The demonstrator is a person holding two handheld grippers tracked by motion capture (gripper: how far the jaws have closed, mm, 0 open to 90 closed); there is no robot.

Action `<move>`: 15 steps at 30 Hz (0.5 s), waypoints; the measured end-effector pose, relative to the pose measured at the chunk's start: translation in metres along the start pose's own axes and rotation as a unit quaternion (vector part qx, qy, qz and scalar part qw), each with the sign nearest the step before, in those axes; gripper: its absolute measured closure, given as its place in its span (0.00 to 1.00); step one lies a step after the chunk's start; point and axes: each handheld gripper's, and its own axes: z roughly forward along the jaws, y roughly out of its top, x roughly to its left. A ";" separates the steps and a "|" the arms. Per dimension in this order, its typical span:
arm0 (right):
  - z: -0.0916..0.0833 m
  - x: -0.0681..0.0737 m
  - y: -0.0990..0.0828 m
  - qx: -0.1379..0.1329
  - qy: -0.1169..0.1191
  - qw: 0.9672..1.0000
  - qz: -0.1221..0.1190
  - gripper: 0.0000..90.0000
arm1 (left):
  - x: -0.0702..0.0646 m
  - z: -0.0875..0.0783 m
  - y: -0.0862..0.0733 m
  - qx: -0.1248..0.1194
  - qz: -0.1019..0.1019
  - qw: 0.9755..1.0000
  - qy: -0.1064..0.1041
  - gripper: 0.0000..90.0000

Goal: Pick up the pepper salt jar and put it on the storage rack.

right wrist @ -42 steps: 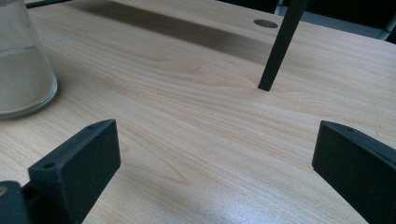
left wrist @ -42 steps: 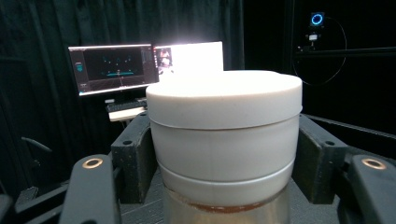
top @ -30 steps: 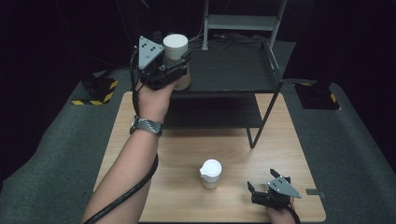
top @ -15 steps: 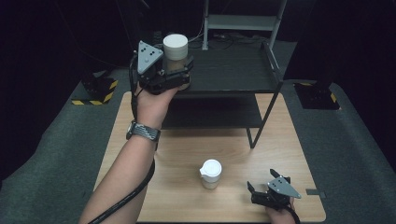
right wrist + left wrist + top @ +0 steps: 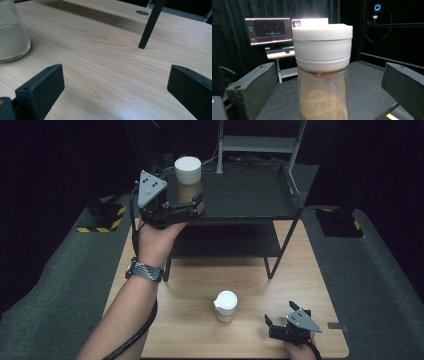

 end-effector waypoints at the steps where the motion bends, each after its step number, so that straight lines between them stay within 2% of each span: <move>1: 0.000 0.000 0.000 0.000 0.000 1.000 0.000 0.00 | 0.000 -0.002 0.000 0.000 0.000 1.000 -0.001 0.00; 5: 0.000 0.000 0.000 0.001 0.000 1.000 0.000 0.00 | -0.002 -0.009 -0.003 0.002 0.005 1.000 0.000 0.01; 15: 0.000 0.000 0.001 0.002 0.000 1.000 -0.002 0.00 | 0.000 -0.025 -0.017 0.000 0.004 1.000 -0.008 0.00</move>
